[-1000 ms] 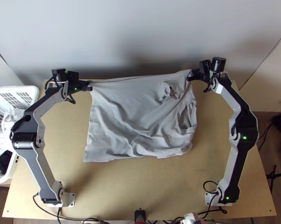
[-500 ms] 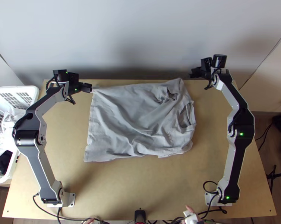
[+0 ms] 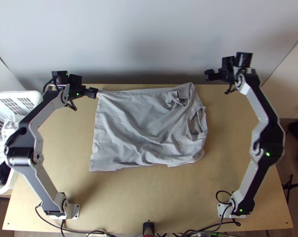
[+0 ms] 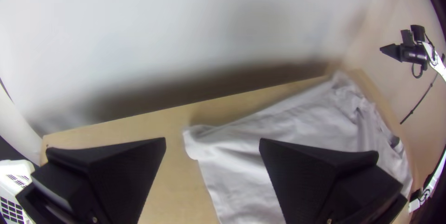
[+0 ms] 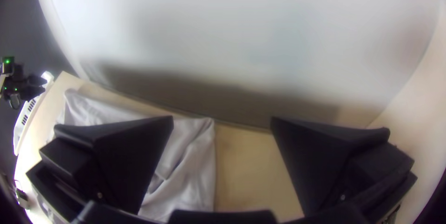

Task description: Fold the t-shirt

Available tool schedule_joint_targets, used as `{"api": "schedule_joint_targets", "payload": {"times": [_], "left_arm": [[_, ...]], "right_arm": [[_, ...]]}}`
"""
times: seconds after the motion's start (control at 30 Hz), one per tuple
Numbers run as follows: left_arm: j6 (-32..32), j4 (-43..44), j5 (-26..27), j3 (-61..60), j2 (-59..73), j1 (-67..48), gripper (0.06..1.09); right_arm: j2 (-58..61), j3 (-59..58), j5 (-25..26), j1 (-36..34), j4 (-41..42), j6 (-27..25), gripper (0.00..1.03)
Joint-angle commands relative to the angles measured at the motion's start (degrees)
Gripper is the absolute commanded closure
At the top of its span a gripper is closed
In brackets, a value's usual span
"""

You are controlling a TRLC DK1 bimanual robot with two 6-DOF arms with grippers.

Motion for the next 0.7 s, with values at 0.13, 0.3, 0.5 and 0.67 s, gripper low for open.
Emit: {"api": "schedule_joint_targets", "payload": {"times": [0.13,0.3,0.5,0.67], "left_arm": [[3.0,-6.2,4.4,-13.4,-16.4,-3.9,0.11],[3.3,-6.2,4.4,-17.1,-19.6,-5.7,0.11],[4.9,-6.0,4.4,-19.8,-22.1,-7.1,0.11],[5.7,-5.8,4.4,-21.5,-23.5,-7.3,0.11]], "right_arm": [[-24.4,-23.7,-0.1,0.5,-11.6,-0.3,0.05],[-35.5,-44.2,0.0,3.2,-6.7,-1.3,0.05],[-42.2,-56.9,0.1,2.5,-2.8,-4.6,0.05],[-47.9,-66.8,0.0,2.2,-2.8,-7.1,0.05]]}}
